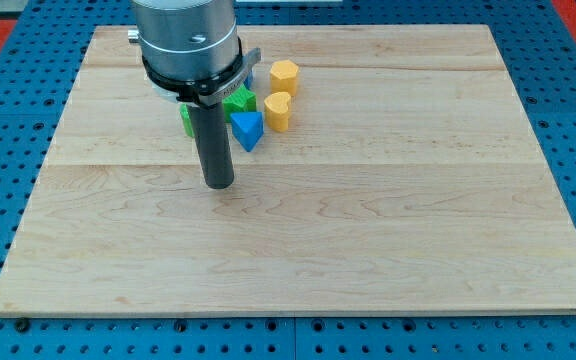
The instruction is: Point your arm at green circle
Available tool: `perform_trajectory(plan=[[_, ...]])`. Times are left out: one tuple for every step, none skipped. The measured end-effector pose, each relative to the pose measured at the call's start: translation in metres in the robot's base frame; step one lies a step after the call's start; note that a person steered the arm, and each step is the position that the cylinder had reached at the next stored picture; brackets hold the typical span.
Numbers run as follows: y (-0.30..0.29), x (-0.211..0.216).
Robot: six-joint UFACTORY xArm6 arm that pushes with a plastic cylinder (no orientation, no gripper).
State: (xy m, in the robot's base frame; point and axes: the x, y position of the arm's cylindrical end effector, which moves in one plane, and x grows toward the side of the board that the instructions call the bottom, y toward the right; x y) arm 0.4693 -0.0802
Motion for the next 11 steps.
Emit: perform_trajectory(plan=[[0.0, 0.0], [-0.004, 0.0], [-0.006, 0.023], [-0.065, 0.02], [-0.135, -0.01], [-0.168, -0.053], [-0.157, -0.082], [-0.13, -0.079], [-0.079, -0.068], [-0.042, -0.067], [-0.017, -0.067]])
